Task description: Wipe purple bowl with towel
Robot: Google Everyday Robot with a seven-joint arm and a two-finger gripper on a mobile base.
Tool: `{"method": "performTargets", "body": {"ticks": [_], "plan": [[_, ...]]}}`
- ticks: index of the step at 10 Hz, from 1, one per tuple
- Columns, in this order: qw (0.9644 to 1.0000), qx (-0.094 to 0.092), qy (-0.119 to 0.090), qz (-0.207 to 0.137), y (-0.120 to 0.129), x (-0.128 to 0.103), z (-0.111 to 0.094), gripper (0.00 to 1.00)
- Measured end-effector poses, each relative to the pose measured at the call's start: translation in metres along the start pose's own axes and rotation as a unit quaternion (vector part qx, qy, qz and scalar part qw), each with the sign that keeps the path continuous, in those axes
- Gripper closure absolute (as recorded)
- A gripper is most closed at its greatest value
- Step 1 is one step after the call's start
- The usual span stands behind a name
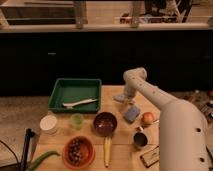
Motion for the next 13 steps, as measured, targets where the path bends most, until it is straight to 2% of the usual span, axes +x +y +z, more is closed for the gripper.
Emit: {"method": "performTargets", "body": {"ticks": [5,7,12,13], "plan": [[1.0,-0.001,0.002,-0.005,-0.0008,0.002,-0.0014,0.99],[1.0,0.0,0.004,-0.007,-0.0008,0.0027,-0.0025,0.83],[1.0,0.003,0.001,-0.007,-0.0028,0.0,-0.0037,0.29],[1.0,0.003,0.0,-0.008,-0.0026,-0.0009,-0.0036,0.23]]}}
